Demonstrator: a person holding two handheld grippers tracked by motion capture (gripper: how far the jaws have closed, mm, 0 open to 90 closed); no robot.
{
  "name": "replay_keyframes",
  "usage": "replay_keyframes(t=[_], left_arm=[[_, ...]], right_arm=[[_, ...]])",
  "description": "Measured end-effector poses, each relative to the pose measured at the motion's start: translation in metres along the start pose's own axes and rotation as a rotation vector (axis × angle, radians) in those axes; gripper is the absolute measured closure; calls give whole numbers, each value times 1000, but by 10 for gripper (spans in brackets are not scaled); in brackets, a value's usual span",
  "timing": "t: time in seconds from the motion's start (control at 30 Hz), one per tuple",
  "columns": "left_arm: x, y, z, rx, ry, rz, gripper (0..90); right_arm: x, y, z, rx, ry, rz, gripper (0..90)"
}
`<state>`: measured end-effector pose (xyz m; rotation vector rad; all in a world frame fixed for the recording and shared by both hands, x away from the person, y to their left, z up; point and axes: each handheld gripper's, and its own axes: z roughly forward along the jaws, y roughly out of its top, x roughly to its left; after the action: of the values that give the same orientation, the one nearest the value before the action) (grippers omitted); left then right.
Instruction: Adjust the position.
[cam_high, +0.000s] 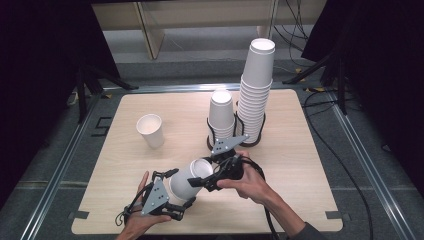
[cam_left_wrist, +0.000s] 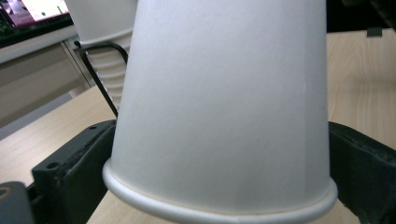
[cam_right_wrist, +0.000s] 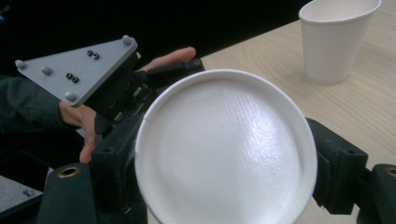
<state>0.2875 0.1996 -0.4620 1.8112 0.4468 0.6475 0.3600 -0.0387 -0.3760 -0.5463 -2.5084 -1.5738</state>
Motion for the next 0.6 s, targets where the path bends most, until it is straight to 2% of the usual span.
replay_keyframes(t=[0.03,0.13,0.2,0.4,0.43,0.47,0.5,0.53,0.6], left_arm=[[0,0,0,-25,0,-3,20],[1,1,-1,-52,2,-3,20],[0,2,-2,-58,14,-14,0],[-1,3,-1,-75,19,2,12],[-1,2,1,-104,17,-4,16],[-2,2,-1,-94,20,-11,16],[-1,3,-2,-86,22,-1,17],[-1,3,-2,-90,20,-2,23],[-1,3,-4,-80,19,-10,31]], right_arm=[[-2,1,-1,-17,3,-17,243],[-3,1,-2,-43,24,10,244],[-3,1,-2,-53,35,15,245],[-2,2,-3,-77,59,29,244],[-1,2,-3,-79,67,46,245],[-1,2,-3,-84,61,34,244],[-1,2,-3,-88,64,31,245],[-1,3,-3,-85,69,44,245],[-2,2,-3,-89,69,38,244]])
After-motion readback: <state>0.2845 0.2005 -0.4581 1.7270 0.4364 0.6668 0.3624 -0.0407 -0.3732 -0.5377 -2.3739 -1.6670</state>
